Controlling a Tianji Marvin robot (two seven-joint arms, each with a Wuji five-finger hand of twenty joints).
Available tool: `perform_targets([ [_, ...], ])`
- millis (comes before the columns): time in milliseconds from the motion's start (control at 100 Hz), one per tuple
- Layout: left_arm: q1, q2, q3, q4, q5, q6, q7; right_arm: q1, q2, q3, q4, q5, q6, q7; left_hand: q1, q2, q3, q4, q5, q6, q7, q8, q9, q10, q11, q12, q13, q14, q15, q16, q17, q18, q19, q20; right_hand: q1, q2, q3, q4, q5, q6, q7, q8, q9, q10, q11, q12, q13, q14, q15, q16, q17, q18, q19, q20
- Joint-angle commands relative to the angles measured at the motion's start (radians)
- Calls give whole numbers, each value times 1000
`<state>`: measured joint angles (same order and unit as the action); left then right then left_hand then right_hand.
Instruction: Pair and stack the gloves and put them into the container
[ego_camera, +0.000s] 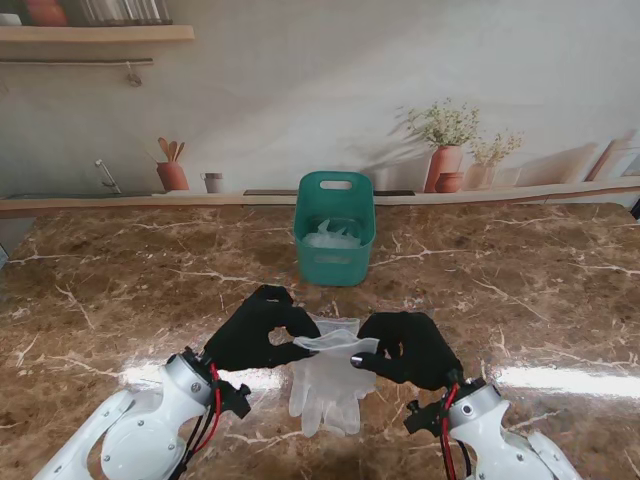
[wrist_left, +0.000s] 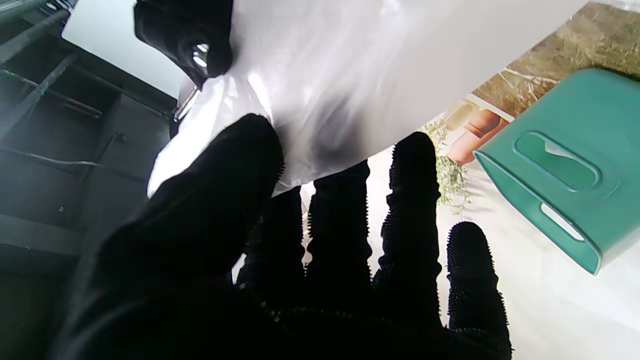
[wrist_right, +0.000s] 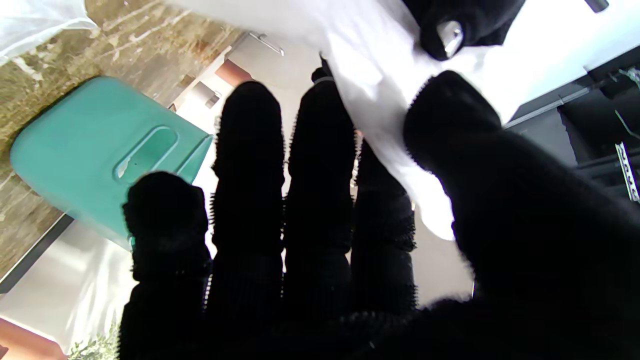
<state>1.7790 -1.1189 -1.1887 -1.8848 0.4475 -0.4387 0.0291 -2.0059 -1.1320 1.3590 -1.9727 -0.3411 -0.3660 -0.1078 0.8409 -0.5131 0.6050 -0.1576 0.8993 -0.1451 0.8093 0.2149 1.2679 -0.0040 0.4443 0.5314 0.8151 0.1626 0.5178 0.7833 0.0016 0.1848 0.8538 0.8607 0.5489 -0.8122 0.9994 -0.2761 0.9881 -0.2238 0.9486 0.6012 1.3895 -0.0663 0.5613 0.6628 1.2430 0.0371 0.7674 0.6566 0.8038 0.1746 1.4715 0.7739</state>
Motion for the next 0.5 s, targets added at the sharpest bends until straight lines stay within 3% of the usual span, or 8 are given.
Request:
perform_targets([
  [0, 45, 20, -19, -29, -14, -13, -32, -41, 0, -4, -10, 7, -1, 14, -20, 10, 9, -27, 41, 9, 60, 33, 71, -6, 21, -24, 50, -22, 37, 16, 2, 8, 36, 3, 4, -19, 26, -40, -1, -6, 31, -11, 59, 11, 38, -3, 68, -22, 37, 27, 33, -15, 64, -25],
  [60, 74, 29, -40, -52, -46, -19, -75, -58, -1, -7, -20, 3, -1, 5, -14, 18, -1, -24, 43, 21, 48, 49, 81, -2, 42, -85, 62, -23, 45, 13, 6, 5, 52, -15, 6, -31, 32, -42, 3, 3, 39, -22, 63, 11, 74, -5, 71, -25, 76, 41, 58, -14, 80, -41],
  [240, 137, 56, -89, -93, -142, -30, -205, -113, 1, -9, -57, 23, 10, 13, -7, 39, -6, -29, 32, 39, 53, 71, 104, -2, 37, -105, 84, -18, 45, 6, 5, -5, 47, -28, 16, -60, 41, -47, 15, 24, 52, -49, 68, 9, 147, -23, 77, -29, 158, 49, 106, -10, 109, -69],
  [330, 143, 62, -93, -88, -163, -20, -235, -124, 6, -8, -67, 29, 28, 39, 1, 54, -7, -29, 13, 48, 57, 91, 107, 3, 36, -110, 89, -10, 46, 5, 6, -7, 49, -32, 18, -61, 43, -47, 15, 28, 54, -58, 68, 4, 166, -28, 75, -32, 178, 48, 119, -11, 115, -77],
  [490, 116, 71, -83, -58, -178, 25, -287, -90, 9, -27, -46, 58, 123, 73, 11, 70, -22, -27, -9, 49, 63, 123, 100, 8, 37, -114, 83, -4, 48, 6, -1, -11, 51, -36, 23, -54, 40, -45, 12, 37, 53, -67, 67, 1, 182, -31, 74, -31, 189, 46, 122, -13, 116, -85],
])
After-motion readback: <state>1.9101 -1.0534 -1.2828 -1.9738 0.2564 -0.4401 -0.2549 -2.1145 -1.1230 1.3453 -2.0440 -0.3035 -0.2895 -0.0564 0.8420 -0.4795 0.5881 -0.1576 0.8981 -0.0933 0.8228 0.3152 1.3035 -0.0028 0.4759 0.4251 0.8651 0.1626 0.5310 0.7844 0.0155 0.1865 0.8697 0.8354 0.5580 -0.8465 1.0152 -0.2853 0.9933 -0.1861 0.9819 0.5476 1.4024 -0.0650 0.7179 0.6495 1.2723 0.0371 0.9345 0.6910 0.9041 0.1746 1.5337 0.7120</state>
